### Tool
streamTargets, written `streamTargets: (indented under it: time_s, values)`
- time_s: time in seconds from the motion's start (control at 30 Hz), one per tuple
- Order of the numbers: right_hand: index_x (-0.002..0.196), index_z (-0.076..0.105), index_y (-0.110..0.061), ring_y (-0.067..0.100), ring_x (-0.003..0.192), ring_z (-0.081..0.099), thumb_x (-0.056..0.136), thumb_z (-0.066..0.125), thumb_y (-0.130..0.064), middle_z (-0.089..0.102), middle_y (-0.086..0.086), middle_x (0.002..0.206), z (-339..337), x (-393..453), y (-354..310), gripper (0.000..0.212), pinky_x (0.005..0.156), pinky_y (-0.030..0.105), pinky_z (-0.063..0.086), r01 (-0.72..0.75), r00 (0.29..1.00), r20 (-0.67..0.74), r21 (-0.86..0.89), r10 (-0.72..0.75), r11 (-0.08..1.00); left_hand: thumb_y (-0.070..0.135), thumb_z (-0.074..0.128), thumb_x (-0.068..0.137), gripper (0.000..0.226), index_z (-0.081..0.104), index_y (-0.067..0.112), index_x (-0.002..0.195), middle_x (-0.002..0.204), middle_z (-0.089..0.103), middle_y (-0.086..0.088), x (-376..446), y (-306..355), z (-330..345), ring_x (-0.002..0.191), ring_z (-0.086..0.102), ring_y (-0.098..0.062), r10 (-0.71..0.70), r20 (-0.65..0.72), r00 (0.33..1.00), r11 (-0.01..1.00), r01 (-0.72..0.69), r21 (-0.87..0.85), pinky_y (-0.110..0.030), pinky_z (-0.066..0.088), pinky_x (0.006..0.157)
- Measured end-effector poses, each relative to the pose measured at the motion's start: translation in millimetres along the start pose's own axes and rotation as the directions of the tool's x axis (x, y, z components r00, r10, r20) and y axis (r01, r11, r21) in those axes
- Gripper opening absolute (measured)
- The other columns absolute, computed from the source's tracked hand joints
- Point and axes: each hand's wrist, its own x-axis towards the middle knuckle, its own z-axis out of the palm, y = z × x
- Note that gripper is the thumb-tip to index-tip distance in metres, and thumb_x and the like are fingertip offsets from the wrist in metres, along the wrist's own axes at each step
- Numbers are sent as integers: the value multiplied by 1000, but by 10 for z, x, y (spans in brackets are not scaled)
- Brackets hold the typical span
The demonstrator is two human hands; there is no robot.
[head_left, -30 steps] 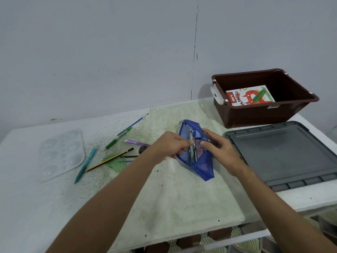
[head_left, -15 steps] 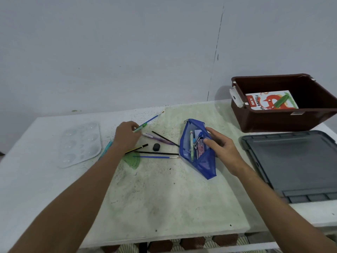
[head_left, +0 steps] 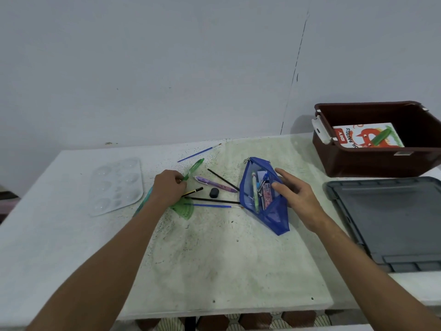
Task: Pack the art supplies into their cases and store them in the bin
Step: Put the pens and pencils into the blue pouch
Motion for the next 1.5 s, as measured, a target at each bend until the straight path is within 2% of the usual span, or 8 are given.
streamTargets:
  time_s: [0.17, 0.47, 0.77, 0.87, 1.03, 1.1, 1.27, 1.5]
  values:
    - [138, 49, -25, 10, 106, 58, 90, 61, -27, 57, -5, 127, -22, -11, 4, 49, 79, 30, 59, 1, 1000, -15, -5, -1, 1000, 22, 70, 82, 17, 73, 16, 98, 82, 68, 5, -291, 262, -53, 75, 64, -12, 14, 4, 1000, 970, -12, -242, -19, 47, 66]
    - [137, 50, -25, 11, 104, 60, 91, 60, -26, 60, -6, 120, -1, -19, 0, 48, 77, 30, 59, -3, 1000, -13, 23, 3, 1000, 19, 72, 77, 7, 76, 13, 78, 65, 63, -3, -544, 823, 103, 58, 48, -13, 82, 405, 911, 898, 108, -426, -25, 43, 54]
    - [134, 53, -23, 1, 94, 65, 92, 60, -19, 63, -15, 111, 27, -13, 4, 42, 72, 22, 58, 31, 999, -8, 49, -31, 998, 36, 68, 86, 29, 75, 10, 79, 66, 59, -12, -574, 1101, 420, 59, 46, -17, 147, 409, 901, 877, 72, -475, -28, 38, 56]
    - [135, 52, -22, 2, 96, 64, 92, 60, -20, 62, -15, 112, 13, -8, 9, 44, 69, 20, 57, 23, 1000, -9, 44, -22, 999, 25, 64, 89, 18, 75, 12, 83, 66, 61, -8, -572, 1083, 398, 60, 47, -16, 176, 417, 892, 879, 48, -474, -27, 39, 57]
    - [136, 51, -23, 0, 92, 64, 92, 60, -20, 62, -15, 110, -21, -7, 6, 45, 66, 20, 56, 11, 1000, -2, 42, -11, 999, 11, 53, 89, 22, 71, 13, 103, 88, 70, 1, -327, 816, 258, 53, 53, 0, 151, 234, 960, 956, -82, -282, -12, 42, 51]
    - [136, 50, -23, -3, 90, 64, 92, 60, -20, 61, -16, 110, -26, -10, 5, 45, 64, 18, 55, 9, 1000, 0, 37, -9, 999, 10, 53, 90, 27, 67, 15, 112, 105, 63, -1, -155, 646, 194, 78, 58, -9, 162, 165, 973, 985, -149, -88, -13, 44, 63]
    - [137, 50, -23, 3, 94, 63, 90, 62, -21, 61, -14, 111, -38, -14, 17, 48, 63, 18, 55, 0, 1000, -6, 39, 0, 999, 20, 61, 87, 34, 64, 25, 120, 126, 54, -3, 167, 377, 90, 119, 49, -21, 205, 333, 920, 942, -278, 190, -31, 41, 98]
    - [136, 50, -26, 13, 113, 57, 84, 67, -26, 59, 1, 127, -66, 4, 50, 54, 76, 24, 58, 11, 1000, 3, 15, -11, 1000, 17, 55, 84, 36, 67, 28, 116, 112, 63, 0, 180, 375, 92, 106, 56, -22, 230, 409, 883, 897, -356, 264, -36, 47, 91]
